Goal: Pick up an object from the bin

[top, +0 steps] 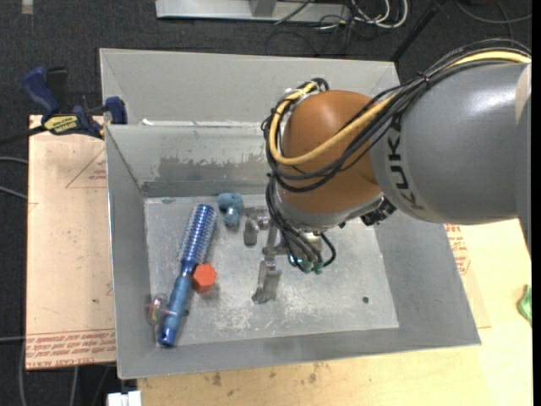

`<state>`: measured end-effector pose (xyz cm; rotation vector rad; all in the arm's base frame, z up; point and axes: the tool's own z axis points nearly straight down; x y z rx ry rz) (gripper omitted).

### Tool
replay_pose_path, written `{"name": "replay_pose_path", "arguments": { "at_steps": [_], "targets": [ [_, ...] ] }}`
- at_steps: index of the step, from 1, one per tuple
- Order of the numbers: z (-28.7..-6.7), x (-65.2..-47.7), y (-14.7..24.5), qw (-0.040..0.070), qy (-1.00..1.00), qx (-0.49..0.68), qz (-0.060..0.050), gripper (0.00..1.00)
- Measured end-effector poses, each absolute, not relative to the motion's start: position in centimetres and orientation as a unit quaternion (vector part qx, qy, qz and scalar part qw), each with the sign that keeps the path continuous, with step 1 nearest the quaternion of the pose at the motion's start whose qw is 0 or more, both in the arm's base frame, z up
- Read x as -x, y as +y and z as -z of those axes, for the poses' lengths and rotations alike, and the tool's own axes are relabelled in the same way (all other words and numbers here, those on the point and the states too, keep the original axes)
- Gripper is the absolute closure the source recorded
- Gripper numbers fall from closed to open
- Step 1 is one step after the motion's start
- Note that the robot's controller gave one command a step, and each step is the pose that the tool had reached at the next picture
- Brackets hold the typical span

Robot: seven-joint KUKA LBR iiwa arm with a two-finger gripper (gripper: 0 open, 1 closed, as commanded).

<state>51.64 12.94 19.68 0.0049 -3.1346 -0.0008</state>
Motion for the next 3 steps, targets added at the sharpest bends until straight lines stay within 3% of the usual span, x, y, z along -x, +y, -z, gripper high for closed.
{"name": "replay_pose_path", "arguments": {
  "at_steps": [1, 2, 3],
  "targets": [
    [-11.2, -53.4, 18.9, 0.002, -0.997, -0.075, 0.001, 0.0],
    [-7.2, -52.9, 20.7, -0.004, -0.972, -0.236, 0.002, 0.0],
    [-7.2, -54.8, 22.7, -0.004, -0.9, -0.436, 0.001, 0.0]
  ]
}}
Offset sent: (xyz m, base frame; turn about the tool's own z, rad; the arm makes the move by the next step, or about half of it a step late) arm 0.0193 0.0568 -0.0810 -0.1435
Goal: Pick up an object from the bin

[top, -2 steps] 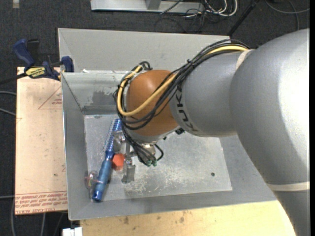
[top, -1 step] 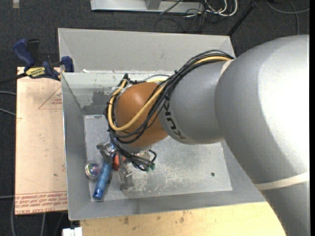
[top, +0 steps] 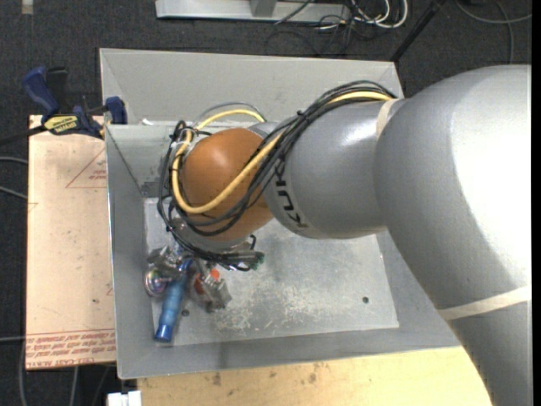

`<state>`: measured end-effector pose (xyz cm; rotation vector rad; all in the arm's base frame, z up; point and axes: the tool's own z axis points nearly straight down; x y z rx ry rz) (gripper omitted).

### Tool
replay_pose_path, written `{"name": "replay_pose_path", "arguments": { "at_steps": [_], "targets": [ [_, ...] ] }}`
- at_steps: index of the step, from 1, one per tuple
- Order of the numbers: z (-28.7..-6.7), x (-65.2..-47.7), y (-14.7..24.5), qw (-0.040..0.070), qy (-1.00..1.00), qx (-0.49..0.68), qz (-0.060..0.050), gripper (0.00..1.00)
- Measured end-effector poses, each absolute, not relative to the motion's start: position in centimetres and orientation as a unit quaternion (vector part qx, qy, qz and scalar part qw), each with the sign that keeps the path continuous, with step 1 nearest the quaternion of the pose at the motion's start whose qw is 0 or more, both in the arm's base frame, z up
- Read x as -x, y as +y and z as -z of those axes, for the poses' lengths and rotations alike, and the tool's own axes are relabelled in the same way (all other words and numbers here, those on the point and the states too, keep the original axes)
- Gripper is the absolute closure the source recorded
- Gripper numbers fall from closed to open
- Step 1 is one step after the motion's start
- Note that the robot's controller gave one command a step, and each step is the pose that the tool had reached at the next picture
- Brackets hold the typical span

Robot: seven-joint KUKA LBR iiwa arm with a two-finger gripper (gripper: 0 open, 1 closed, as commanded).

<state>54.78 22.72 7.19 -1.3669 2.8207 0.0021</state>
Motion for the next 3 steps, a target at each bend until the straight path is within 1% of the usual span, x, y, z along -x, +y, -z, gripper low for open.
{"name": "replay_pose_path", "arguments": {
  "at_steps": [1, 2, 3],
  "targets": [
    [-7.3, -54.9, 22.6, 0.005, 0.9, 0.435, 0.0, 1.0],
    [-19.3, -55.6, 23.7, 0.005, 0.892, 0.452, 0.0, 1.0],
    [-23.6, -53.0, 23.7, 0.002, 0.883, 0.469, -0.001, 1.0]
  ]
}}
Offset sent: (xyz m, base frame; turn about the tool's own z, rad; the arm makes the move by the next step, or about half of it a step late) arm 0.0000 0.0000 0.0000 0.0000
